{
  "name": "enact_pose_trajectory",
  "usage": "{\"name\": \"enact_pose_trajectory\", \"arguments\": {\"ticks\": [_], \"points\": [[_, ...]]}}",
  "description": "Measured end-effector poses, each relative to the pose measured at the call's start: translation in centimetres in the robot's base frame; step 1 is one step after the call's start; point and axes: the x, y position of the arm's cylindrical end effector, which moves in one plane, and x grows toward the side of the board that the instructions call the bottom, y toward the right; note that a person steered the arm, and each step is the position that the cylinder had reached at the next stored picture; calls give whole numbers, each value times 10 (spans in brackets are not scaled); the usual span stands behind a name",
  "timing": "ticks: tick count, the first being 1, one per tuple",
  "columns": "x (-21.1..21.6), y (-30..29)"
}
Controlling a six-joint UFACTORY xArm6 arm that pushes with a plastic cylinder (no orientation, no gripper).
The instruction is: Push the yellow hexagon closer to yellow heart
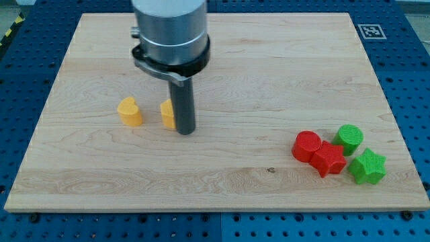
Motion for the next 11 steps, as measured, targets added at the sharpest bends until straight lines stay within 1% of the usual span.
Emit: {"name": "enact_pose_trajectory", "arguments": {"ticks": [2, 3, 4, 5, 6, 7, 8, 10, 11], "points": [[-5, -28], [-4, -6], [-4, 44], [-20, 36], [-21, 23], [-29, 23], [-55, 23], [-51, 13], [-36, -12]]}}
